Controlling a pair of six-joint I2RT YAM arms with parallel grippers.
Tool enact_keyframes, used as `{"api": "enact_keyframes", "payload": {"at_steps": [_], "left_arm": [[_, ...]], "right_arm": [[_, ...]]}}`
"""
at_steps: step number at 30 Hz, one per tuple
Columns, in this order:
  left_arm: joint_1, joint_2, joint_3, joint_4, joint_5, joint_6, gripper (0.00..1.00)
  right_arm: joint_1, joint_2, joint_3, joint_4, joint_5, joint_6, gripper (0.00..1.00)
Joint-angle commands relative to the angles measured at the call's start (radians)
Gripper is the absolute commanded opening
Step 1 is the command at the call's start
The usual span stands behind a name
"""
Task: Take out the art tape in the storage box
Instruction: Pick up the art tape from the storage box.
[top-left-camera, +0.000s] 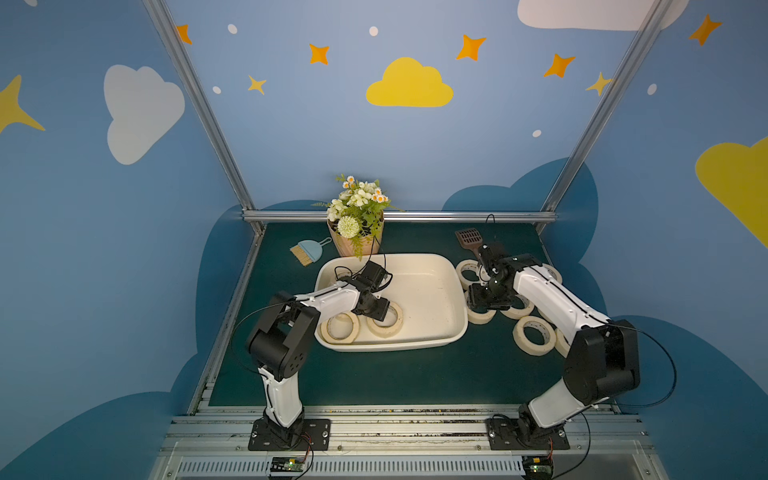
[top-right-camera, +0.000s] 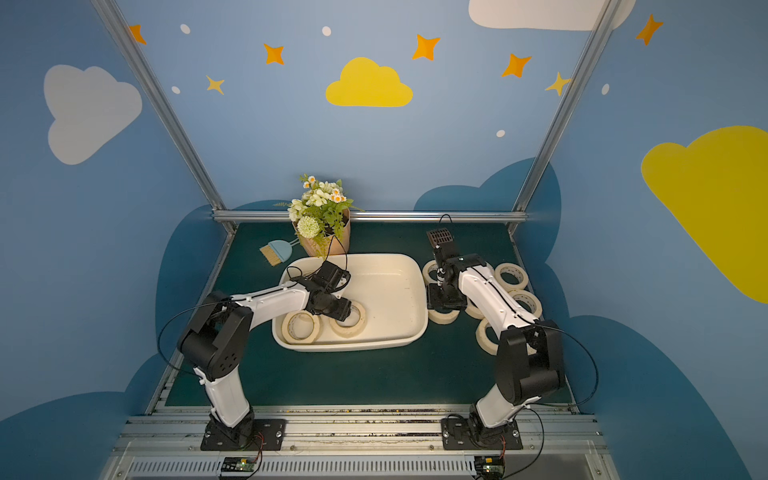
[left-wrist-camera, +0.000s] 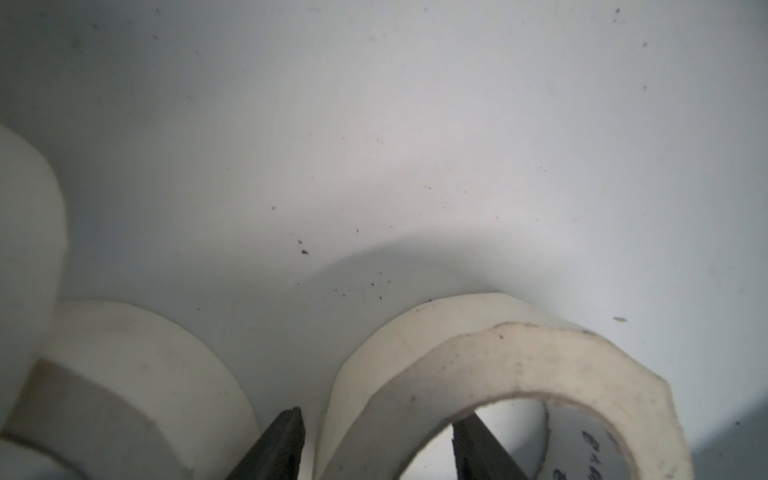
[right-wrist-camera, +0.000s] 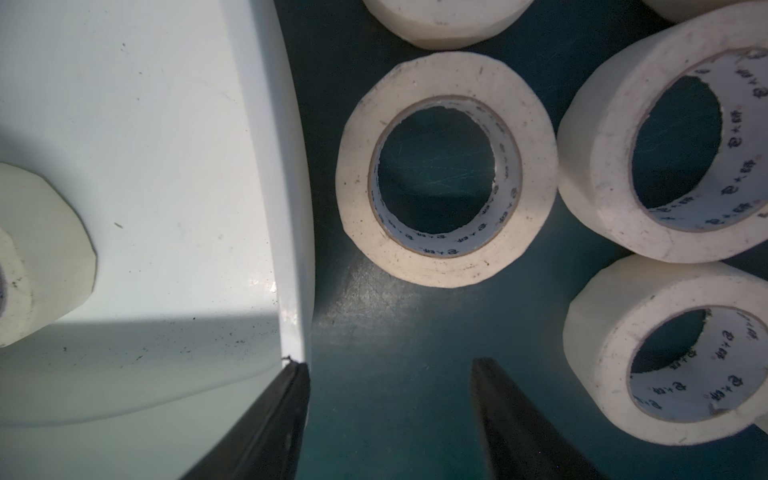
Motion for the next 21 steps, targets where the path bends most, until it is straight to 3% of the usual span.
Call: {"api": "enact_keyframes", "payload": {"at_steps": [1,8,15,21], "left_arm": [[0.005,0.015,-0.001,-0.009,-0.002,0.007,0.47],[0.005,0.007,0.048,-0.032,-0.026,0.024,0.17],[-0.01,0.018,0.186,-0.101,-0.031,0.05,0.04],[-0.034,0.018,0.274,-0.141,-0.025,0.052,0.03]], "right_arm": [[0.026,-0.005,0.001,-0.032,-0.011,0.022,0.67],[0.1,0.019,0.079,-0.035,-0.044,0.04,0.66],[0.198,0.113,0.245,-0.01,-0.135,0.046,0.64],[0.248,0.191,0.317,0.062,-0.22,0.076,0.62]]}}
